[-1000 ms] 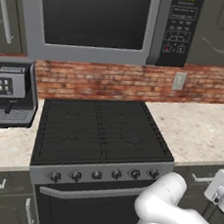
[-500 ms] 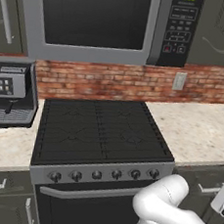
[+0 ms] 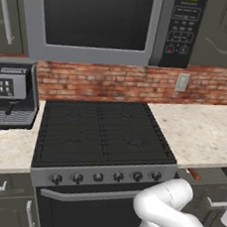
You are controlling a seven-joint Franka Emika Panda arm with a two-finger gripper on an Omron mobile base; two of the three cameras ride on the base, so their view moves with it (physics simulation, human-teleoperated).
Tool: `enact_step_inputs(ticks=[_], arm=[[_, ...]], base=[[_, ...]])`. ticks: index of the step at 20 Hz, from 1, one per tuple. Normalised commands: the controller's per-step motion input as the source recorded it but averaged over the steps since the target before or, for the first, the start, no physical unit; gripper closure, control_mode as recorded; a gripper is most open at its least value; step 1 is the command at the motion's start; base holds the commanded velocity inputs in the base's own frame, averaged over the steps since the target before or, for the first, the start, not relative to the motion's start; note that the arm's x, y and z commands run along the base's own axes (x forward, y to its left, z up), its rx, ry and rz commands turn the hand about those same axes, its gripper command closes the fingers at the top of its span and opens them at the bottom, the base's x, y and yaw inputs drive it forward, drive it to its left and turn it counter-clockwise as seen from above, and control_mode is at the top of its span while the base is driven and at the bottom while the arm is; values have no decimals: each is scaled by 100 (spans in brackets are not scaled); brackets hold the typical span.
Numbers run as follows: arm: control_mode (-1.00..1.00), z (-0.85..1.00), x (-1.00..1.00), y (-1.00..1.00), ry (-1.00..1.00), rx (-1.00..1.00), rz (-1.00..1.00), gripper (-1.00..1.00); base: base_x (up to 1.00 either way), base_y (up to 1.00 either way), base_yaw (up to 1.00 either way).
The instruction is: Take the pizza cutter from the drawer on the right and place it on the dining counter for cutting.
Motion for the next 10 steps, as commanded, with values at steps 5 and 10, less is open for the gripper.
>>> enact_step_inputs(ticks=[5,10], arm=[[-100,0,-63,-27,1,0,0,100],[-100,0,-63,-26,1,0,0,100]], base=[[0,0,0],[0,0,0]])
